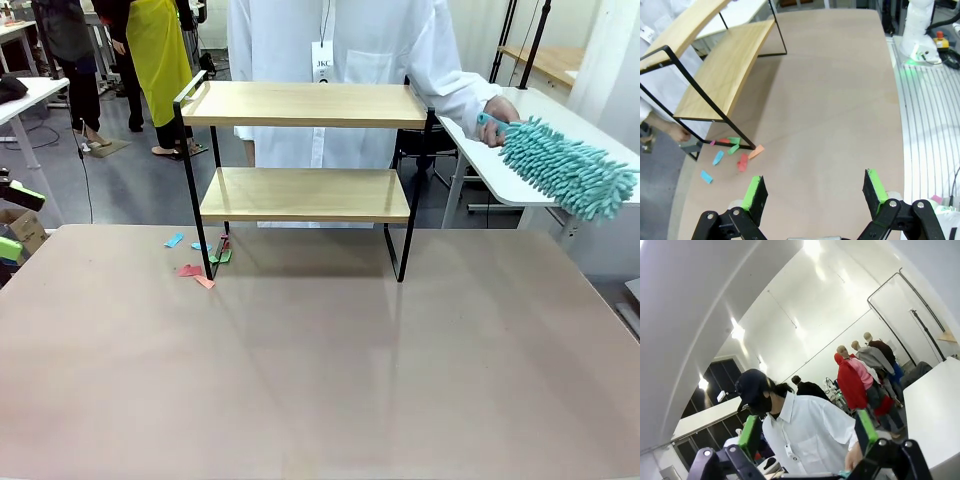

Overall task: Clean the shelf.
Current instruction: Hand the Duster back to the human.

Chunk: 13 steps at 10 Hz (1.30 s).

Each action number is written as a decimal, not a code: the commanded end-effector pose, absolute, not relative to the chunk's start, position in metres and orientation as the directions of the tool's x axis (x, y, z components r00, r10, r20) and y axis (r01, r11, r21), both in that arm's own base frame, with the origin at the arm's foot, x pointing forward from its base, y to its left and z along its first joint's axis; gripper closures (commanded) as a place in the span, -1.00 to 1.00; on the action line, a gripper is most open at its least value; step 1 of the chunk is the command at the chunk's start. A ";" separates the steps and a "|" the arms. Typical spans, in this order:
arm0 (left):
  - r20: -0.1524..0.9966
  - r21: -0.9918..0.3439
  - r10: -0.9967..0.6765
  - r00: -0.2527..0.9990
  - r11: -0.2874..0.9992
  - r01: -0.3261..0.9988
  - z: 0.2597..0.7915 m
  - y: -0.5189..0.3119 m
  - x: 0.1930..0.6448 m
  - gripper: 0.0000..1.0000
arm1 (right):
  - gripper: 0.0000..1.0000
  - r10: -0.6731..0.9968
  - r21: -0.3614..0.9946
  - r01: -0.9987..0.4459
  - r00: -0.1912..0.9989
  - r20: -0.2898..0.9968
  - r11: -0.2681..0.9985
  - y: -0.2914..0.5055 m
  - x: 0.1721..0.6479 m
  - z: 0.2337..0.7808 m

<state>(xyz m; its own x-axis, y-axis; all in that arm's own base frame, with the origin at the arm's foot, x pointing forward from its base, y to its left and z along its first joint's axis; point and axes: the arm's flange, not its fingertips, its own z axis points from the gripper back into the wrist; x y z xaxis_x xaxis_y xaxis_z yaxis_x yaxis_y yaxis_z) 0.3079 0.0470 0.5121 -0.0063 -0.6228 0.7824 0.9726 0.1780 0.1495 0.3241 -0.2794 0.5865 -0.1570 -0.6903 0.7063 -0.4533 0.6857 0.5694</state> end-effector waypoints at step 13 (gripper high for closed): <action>0.798 0.161 -0.602 -0.025 0.173 0.972 0.512 0.047 0.310 -1.00 | -1.00 -0.662 0.544 -0.454 -0.148 0.735 0.706 -0.261 0.328 0.586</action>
<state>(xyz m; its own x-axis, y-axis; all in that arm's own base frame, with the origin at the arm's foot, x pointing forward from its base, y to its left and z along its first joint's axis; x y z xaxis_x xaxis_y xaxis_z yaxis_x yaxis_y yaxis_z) 0.3079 0.0470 0.5120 -0.0060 -0.6228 0.7824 0.9727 0.1779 0.1490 0.3314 -0.2646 0.5868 -0.1369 -0.6757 0.7244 -0.4632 0.6900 0.5562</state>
